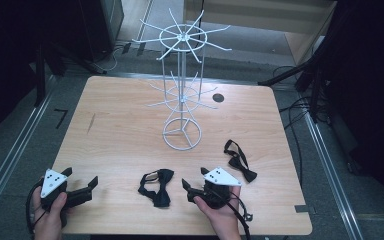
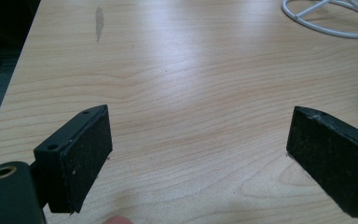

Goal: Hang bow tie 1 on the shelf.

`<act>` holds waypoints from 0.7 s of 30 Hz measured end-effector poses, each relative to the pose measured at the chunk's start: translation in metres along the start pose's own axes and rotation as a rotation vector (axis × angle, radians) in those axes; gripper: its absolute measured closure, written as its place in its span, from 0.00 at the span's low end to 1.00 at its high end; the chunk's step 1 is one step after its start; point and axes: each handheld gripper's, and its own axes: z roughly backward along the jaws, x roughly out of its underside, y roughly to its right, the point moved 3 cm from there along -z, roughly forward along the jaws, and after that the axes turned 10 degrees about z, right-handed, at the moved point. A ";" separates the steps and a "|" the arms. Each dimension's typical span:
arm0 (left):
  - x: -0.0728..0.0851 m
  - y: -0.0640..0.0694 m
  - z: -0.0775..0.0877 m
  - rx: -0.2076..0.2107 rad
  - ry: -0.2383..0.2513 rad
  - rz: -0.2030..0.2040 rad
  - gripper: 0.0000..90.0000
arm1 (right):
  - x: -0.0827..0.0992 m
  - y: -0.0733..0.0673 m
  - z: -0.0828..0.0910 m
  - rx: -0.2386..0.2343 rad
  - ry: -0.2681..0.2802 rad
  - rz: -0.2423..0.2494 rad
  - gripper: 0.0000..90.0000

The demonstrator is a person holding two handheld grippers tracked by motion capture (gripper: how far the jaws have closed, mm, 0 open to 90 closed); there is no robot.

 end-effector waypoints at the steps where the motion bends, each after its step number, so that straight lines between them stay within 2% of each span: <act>1: 0.000 0.000 0.000 0.000 0.000 0.000 0.08 | 0.000 -0.002 -0.001 -0.003 -0.003 0.001 0.29; 21: 0.000 0.000 0.000 0.001 0.000 -0.004 0.08 | 0.002 -0.025 -0.018 -0.048 -0.028 0.025 0.29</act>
